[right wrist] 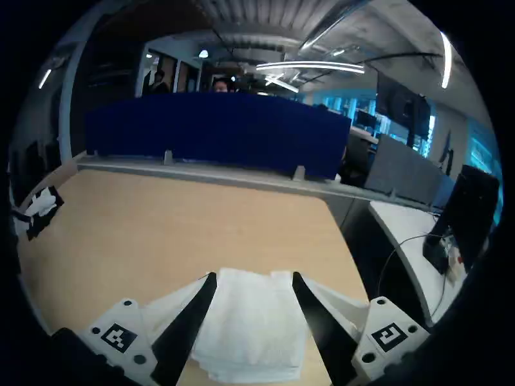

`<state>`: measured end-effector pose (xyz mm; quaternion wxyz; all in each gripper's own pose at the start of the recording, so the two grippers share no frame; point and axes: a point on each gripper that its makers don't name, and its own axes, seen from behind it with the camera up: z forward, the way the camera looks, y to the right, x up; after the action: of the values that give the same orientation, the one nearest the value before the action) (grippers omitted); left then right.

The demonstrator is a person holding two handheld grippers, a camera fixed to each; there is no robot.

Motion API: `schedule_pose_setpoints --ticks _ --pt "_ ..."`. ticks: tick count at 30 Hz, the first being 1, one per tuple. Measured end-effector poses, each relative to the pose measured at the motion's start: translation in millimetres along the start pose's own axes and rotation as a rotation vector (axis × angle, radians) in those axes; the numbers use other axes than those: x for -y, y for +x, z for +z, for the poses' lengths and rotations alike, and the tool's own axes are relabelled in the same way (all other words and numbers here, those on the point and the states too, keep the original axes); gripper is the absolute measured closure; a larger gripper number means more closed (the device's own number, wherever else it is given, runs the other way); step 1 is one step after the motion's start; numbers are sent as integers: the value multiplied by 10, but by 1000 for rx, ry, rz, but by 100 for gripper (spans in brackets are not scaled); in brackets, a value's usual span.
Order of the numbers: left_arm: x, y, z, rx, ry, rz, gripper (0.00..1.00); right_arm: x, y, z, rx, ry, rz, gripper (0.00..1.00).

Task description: Fold towel

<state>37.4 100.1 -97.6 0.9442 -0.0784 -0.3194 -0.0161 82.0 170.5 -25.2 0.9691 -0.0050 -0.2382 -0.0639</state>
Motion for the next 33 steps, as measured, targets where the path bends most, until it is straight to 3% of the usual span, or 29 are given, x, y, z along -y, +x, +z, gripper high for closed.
schedule_pose_setpoints --ticks 5,11,18,33 --pt "3 50 3 -14 -1 -3 7 25 159 -150 -119 -24 56 9" --pt "5 90 3 -29 -3 0 7 122 164 -214 -145 5 97 6" --pt "35 203 9 -64 1 9 7 218 426 -302 -220 -11 97 0" --pt "151 789 -39 -253 20 15 7 966 1027 -487 -374 53 124 0"
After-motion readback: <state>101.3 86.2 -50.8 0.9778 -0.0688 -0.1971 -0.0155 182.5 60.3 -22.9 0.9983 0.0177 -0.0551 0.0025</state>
